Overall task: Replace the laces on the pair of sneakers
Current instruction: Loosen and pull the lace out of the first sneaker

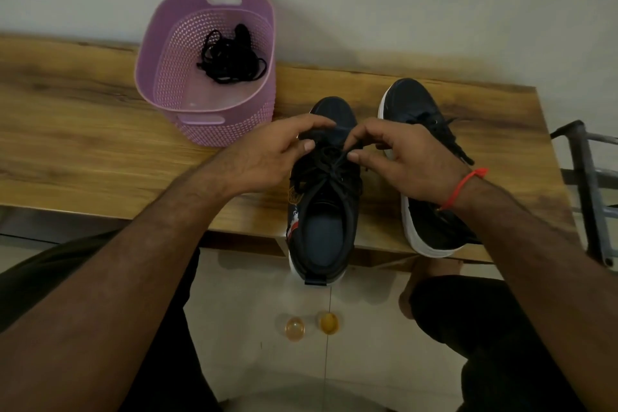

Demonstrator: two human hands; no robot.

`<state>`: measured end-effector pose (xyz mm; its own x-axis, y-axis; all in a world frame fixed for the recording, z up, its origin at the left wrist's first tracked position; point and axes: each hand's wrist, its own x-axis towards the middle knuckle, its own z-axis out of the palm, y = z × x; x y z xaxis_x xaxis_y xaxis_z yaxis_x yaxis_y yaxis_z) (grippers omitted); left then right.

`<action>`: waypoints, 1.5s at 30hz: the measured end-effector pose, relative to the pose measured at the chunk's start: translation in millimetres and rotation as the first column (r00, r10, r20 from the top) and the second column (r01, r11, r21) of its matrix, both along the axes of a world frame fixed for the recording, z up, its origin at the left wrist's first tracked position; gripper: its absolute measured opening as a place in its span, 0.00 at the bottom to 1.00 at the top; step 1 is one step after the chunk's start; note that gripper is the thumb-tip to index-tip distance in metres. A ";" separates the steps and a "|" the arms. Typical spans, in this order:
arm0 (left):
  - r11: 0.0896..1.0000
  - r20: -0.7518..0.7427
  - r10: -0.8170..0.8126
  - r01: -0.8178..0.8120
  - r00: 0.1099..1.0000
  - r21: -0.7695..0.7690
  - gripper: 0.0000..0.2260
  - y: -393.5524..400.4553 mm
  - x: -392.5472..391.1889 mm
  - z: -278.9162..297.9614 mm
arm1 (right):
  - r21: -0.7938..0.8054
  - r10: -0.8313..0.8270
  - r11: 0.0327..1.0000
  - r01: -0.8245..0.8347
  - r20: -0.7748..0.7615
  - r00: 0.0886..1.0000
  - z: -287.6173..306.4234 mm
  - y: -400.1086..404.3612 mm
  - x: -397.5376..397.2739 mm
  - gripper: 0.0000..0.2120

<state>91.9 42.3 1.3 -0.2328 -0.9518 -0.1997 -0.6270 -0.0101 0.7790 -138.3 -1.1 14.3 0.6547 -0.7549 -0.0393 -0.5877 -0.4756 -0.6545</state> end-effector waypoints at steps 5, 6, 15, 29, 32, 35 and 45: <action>1.000 0.032 -0.018 0.018 0.999 0.013 0.20 -0.8 -1.5 -7.4 | -0.015 0.051 0.998 -0.053 -0.126 0.991 2.5 0.1 -2.4 0.19; 1.000 0.028 -0.019 0.018 0.999 0.012 0.20 -1.2 -0.8 -7.6 | -0.017 0.060 0.998 -0.063 -0.144 0.988 2.1 0.3 -2.7 0.18; 0.999 -0.012 -0.050 0.050 0.999 -0.003 0.16 0.4 3.7 -3.8 | 0.024 0.035 0.999 -0.034 -0.055 0.998 7.6 1.2 -2.9 0.15; 0.999 -0.025 -0.019 0.018 1.000 -0.028 0.06 1.7 20.9 11.1 | -0.023 0.042 0.999 -0.044 -0.077 0.996 -1.4 0.3 0.9 0.08; 0.999 -0.020 -0.029 0.029 0.999 -0.023 0.06 1.7 20.3 10.5 | -0.025 0.027 0.999 -0.029 -0.067 0.997 -2.8 0.1 1.2 0.08; 0.996 -0.040 -0.077 0.079 0.996 0.038 0.09 6.1 13.1 15.2 | -0.035 0.022 0.999 -0.025 -0.060 0.998 -2.7 -0.2 1.8 0.08; 0.991 0.043 -0.114 0.111 0.993 0.070 0.14 7.9 8.8 20.2 | 0.042 0.030 0.999 -0.028 -0.035 0.999 -5.2 0.7 0.1 0.17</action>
<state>100.7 50.2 21.5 -0.3265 -0.9041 -0.2758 -0.6630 0.0111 0.7485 -138.2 -0.4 9.2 0.6739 -0.7329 -0.0937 -0.5973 -0.4658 -0.6529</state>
